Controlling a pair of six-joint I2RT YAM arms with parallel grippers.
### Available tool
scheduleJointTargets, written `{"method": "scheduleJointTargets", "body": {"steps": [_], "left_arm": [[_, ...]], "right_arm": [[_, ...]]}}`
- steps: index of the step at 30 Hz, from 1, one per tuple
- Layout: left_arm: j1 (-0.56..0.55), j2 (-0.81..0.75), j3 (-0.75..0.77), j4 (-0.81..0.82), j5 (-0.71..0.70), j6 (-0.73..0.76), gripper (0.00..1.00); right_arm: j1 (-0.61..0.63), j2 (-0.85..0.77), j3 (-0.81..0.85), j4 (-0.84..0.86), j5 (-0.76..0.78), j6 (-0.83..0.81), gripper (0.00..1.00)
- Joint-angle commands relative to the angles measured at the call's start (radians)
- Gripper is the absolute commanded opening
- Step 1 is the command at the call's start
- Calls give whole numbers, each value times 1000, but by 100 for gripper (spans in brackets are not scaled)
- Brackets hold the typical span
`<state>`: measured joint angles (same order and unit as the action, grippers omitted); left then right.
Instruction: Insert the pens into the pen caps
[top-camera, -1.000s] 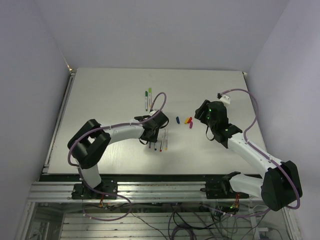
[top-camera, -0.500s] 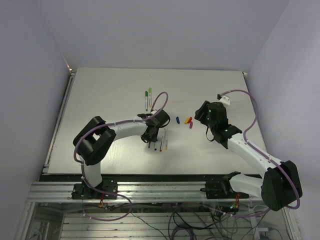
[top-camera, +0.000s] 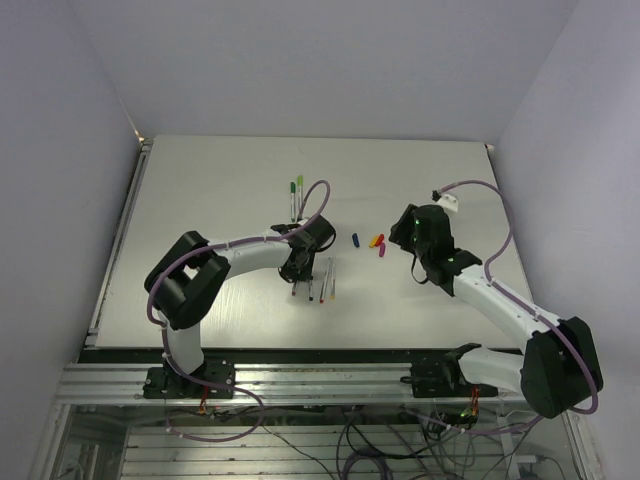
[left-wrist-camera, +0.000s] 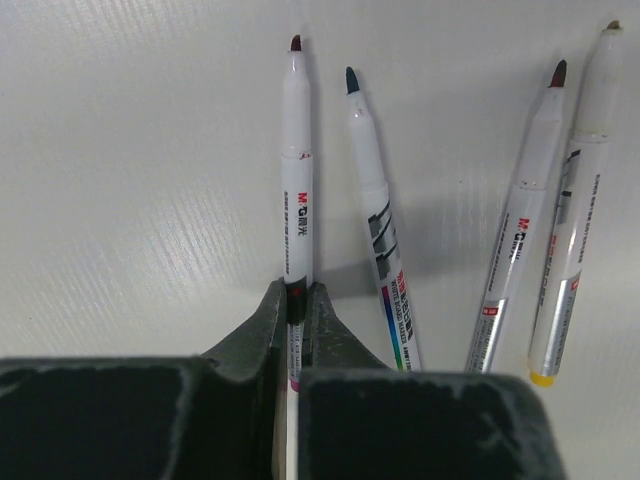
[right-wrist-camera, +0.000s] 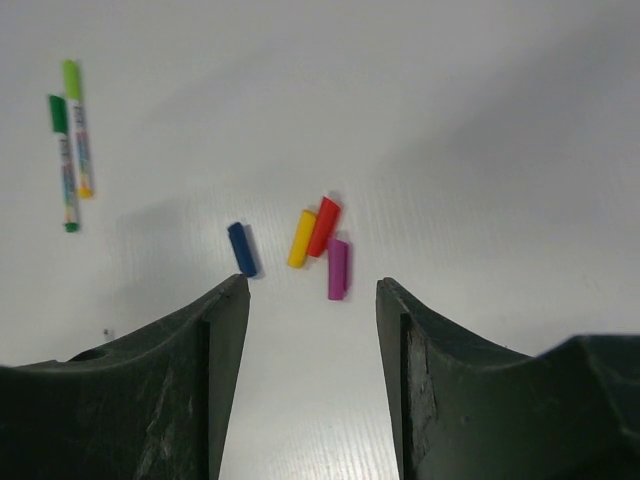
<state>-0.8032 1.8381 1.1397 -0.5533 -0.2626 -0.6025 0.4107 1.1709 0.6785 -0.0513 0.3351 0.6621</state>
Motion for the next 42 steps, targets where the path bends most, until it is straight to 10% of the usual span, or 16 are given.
{"method": "scheduleJointTargets", "body": {"steps": [1,42], "left_arm": [[20,119,-88,-33,27,-12,7],[123,-239,-66,78,59,65,7]], "right_arm": [[-3,47,25,-78,37,-11,53],[23,559,248,-123,-45,-142,45]]}}
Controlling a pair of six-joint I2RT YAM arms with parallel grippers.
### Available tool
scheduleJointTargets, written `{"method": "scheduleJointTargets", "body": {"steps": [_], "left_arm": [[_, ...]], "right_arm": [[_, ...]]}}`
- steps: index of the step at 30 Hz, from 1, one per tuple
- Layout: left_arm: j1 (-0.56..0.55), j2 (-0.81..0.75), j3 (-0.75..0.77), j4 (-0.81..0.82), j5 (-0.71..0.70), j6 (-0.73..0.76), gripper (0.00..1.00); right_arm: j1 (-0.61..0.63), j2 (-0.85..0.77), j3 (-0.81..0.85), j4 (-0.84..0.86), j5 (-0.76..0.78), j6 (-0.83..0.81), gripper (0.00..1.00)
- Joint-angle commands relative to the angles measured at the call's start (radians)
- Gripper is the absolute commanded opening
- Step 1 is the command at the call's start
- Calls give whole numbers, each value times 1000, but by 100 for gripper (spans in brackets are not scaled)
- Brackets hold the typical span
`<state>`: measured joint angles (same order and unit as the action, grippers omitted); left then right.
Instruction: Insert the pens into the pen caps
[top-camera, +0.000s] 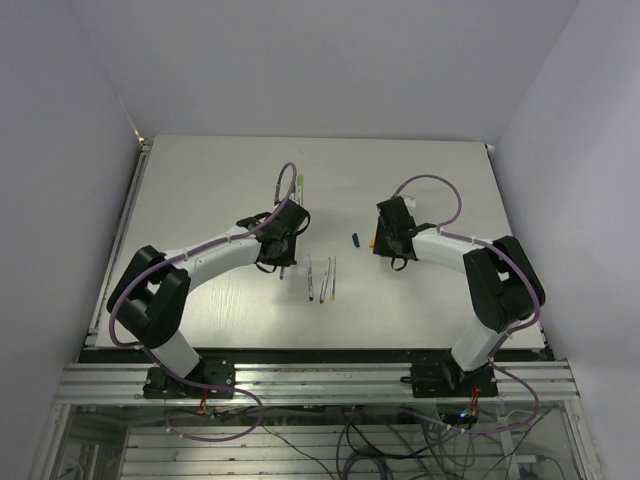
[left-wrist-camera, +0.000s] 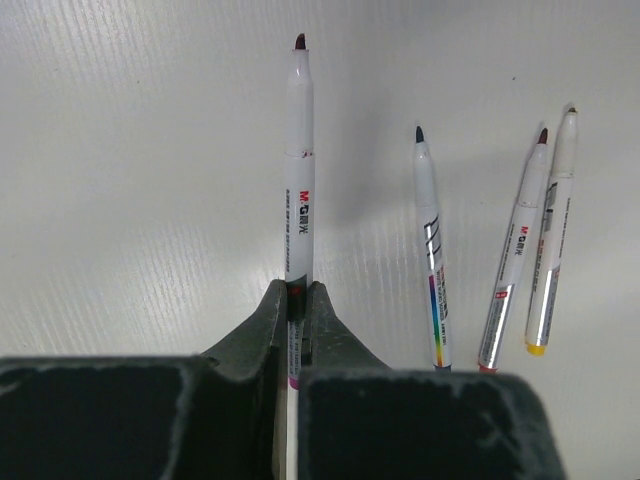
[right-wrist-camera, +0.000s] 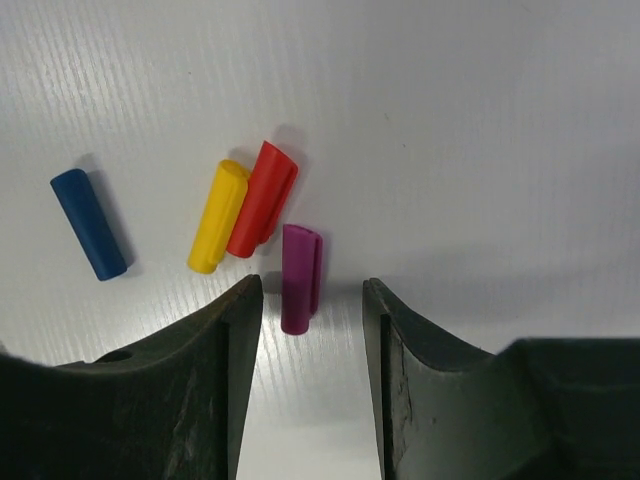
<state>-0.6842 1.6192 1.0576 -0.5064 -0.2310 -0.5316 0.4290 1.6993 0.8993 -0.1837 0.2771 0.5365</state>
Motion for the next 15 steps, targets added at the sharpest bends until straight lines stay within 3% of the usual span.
{"method": "scheduleJointTargets", "body": {"steps": [1,11,15], "left_arm": [[4,-19,15,33,27,-7,7],[5,-2,12,49,39,-14,7],[6,3,13,55,44,-13,7]], "right_arm": [[5,34,28,8,16,-17,44],[7,54,21,-46,40,-8,39],[8,78,19,-72,48,-13,28]]}}
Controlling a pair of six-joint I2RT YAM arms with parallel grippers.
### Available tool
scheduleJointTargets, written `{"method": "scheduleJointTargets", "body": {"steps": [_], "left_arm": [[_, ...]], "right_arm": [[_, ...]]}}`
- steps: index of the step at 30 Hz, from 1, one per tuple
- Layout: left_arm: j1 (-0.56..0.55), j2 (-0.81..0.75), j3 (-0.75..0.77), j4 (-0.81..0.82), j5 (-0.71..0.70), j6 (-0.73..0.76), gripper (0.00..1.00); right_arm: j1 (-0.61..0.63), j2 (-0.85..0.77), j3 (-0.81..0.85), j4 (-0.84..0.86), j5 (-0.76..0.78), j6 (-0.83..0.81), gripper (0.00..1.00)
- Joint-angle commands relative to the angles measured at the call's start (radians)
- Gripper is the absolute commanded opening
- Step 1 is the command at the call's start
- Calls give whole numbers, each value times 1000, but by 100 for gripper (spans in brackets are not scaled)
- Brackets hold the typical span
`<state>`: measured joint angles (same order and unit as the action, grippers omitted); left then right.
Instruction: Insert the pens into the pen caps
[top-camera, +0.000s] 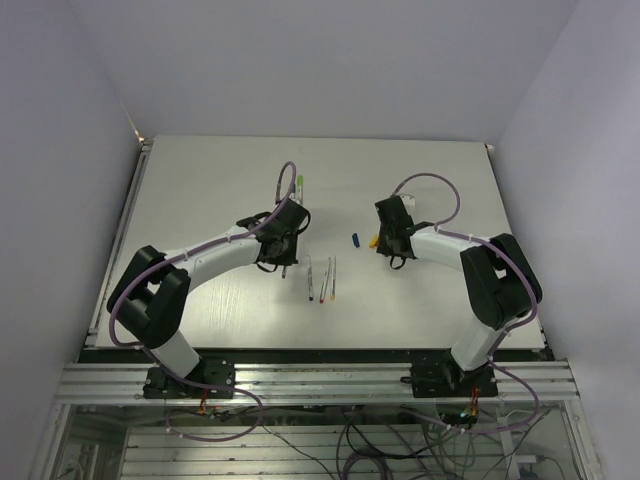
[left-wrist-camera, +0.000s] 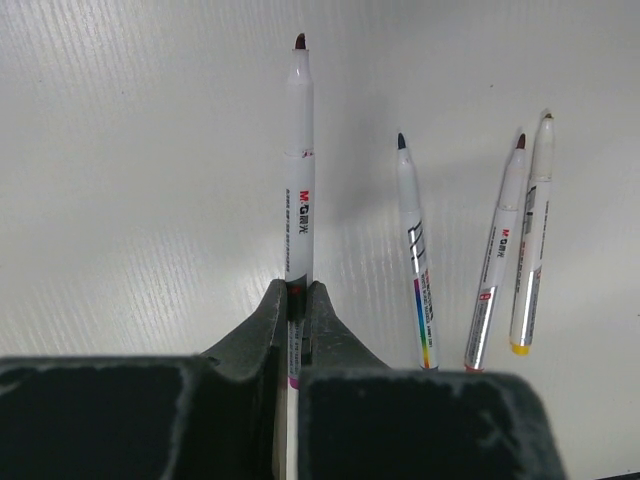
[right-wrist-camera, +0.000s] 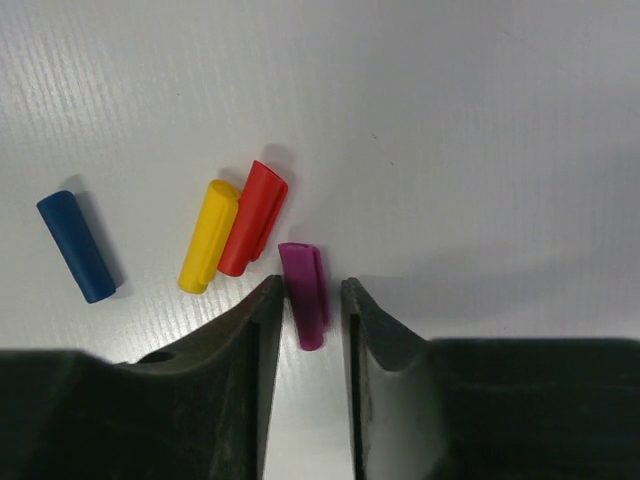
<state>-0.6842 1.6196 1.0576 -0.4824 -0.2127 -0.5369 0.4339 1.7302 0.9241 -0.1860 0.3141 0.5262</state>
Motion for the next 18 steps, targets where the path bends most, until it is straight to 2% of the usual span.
{"method": "scheduleJointTargets", "body": {"steps": [1,5,14,18], "left_arm": [[7,4,13,33,27,-8,7],[7,4,8,43,47,-7,7],[7,-28,9,76,82,13,7],[7,-71,-12,180,146,39,7]], "right_arm": [[3,63,-5,-75,10,-7,24],[3,84,-14,-91,-4,-15,0],[3,-52,-26,-111,50,5,0],[2,-189,-30,-47,41,-10,0]]}}
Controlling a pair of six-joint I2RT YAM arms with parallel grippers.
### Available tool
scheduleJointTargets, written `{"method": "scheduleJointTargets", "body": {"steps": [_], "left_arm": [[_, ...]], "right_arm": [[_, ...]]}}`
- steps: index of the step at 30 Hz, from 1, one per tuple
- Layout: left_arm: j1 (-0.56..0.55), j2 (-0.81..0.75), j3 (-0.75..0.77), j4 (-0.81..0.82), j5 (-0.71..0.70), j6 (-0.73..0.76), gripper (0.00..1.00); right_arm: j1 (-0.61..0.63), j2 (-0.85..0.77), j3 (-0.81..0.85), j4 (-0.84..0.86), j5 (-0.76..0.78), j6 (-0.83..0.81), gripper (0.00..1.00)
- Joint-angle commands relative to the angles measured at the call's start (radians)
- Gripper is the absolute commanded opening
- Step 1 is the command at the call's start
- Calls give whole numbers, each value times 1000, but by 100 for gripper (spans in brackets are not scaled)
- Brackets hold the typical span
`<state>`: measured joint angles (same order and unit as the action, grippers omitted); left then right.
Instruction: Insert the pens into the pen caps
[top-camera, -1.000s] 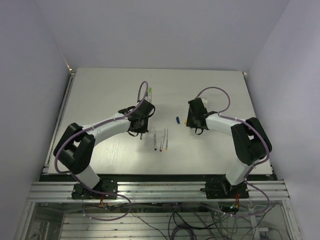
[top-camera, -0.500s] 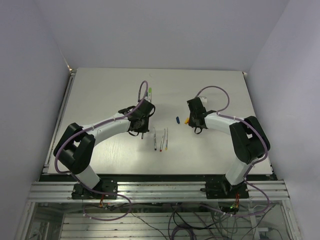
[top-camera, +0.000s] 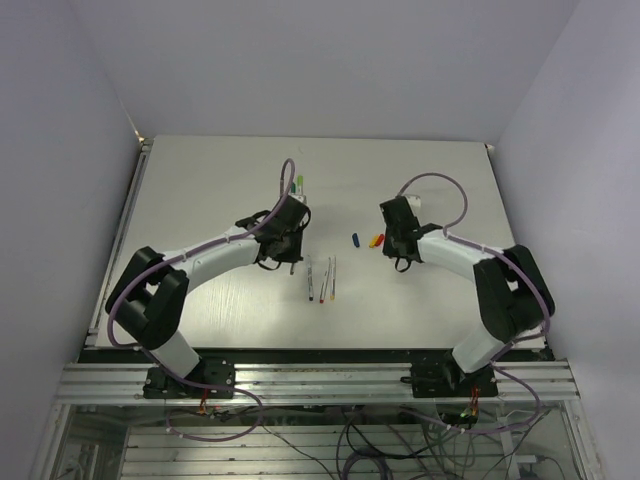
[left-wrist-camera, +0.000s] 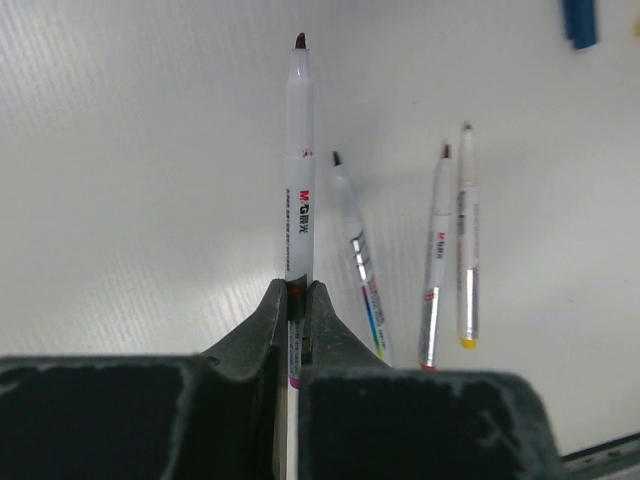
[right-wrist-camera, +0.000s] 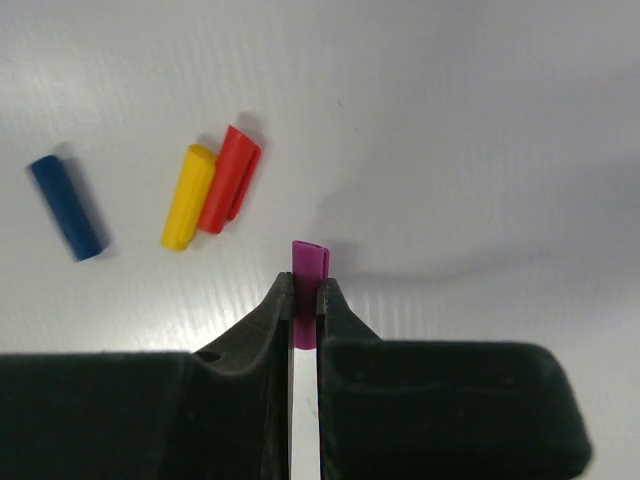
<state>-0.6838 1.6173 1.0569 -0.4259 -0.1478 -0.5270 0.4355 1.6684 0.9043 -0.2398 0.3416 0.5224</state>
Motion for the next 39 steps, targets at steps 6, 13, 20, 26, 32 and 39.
{"method": "scheduleJointTargets", "body": {"steps": [6,13,20,26,32,39], "left_arm": [[-2,-165,-96,391,233,29,7],[-74,-187,-133,662,361,12,7],[-160,-152,-94,767,388,-19,7],[-175,-136,-57,748,381,-3,7],[-177,-129,-46,748,359,-5,7],[-178,-116,-29,738,349,-1,7]], "right_arm": [[-1,-354,-42,189,-90,-39,0],[-2,-490,-87,397,-229,-52,0],[-3,-566,-142,575,-260,-6,0],[-3,-597,-161,627,-290,18,0],[-2,-612,-180,651,-325,37,0],[-3,-609,-200,678,-352,70,0]]}}
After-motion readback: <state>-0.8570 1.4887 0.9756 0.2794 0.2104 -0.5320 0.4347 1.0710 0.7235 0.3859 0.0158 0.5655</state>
